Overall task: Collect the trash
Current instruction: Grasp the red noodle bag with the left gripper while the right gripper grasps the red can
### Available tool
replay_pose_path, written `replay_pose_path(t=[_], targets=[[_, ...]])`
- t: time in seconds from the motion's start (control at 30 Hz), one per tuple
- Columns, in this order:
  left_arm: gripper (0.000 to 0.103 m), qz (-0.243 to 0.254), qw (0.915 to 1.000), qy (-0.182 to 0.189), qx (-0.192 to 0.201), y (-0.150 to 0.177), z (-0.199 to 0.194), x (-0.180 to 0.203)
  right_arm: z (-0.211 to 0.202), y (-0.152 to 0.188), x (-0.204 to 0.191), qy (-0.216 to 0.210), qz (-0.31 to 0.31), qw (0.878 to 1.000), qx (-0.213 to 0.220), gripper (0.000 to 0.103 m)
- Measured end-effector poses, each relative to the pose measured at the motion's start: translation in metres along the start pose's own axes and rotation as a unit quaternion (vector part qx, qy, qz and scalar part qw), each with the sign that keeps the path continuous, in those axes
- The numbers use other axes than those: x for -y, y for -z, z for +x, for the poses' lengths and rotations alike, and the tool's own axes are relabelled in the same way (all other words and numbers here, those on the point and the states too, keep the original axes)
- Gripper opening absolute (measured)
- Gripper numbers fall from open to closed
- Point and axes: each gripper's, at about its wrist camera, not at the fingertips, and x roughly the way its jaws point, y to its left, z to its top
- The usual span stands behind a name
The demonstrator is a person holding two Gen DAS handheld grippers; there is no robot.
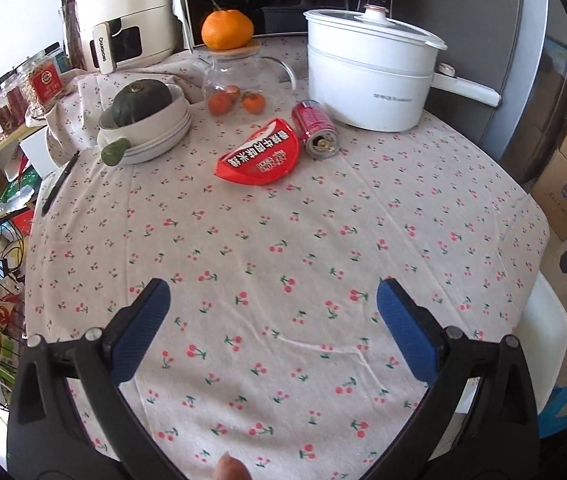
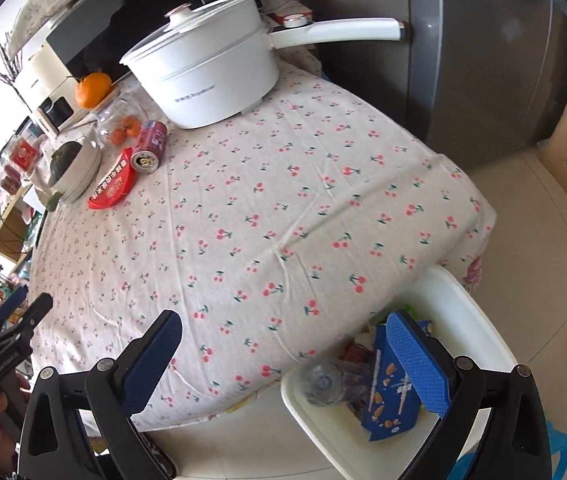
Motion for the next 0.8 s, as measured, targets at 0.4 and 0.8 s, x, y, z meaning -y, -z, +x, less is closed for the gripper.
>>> replay_pose_path(t=[0.4,0.8], targets=[[0.102,0.059,0.9974,0.026,-0.031,-0.072,0.098,-0.029,0.052,-0.030,-0.069,-0.029,-0.076,0.997,-0.005,0.103],[0.096,0.137,0.9868,0.071,-0.051,-0.116,0.178,-0.003,0.082,-0.038,-0.083,-0.039,-0.099,0.994,-0.020,0.103]])
